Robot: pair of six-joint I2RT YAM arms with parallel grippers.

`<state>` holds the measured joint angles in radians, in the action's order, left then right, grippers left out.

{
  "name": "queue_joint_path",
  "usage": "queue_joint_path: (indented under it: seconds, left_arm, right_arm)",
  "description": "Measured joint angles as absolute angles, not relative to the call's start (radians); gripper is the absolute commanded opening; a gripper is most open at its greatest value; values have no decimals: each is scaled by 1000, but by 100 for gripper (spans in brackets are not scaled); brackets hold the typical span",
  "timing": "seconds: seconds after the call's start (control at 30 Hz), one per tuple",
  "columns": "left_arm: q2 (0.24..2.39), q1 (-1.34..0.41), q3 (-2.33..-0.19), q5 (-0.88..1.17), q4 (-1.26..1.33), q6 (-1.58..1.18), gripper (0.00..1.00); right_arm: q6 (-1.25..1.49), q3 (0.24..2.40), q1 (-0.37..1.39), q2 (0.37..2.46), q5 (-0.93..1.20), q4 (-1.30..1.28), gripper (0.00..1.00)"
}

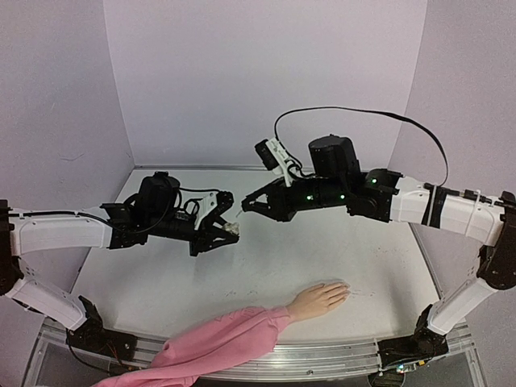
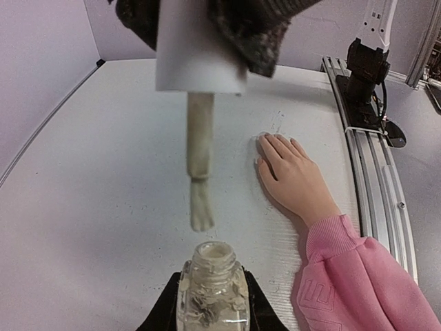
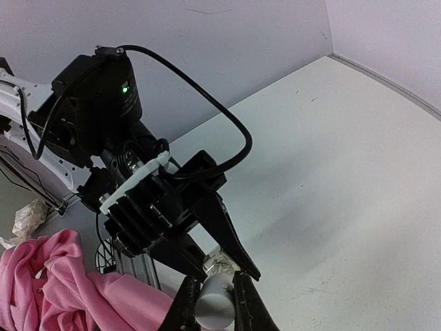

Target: Paint the nails

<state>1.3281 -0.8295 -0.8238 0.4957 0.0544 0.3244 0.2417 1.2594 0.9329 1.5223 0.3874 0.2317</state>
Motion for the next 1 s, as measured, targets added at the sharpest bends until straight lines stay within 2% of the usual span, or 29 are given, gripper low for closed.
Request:
queue_joint_path:
  seconds: [1.0]
  left_arm:
    - [1319, -831, -824, 471, 53, 336, 0]
  right_arm:
    - [241, 1259, 951, 1549, 370, 202, 0]
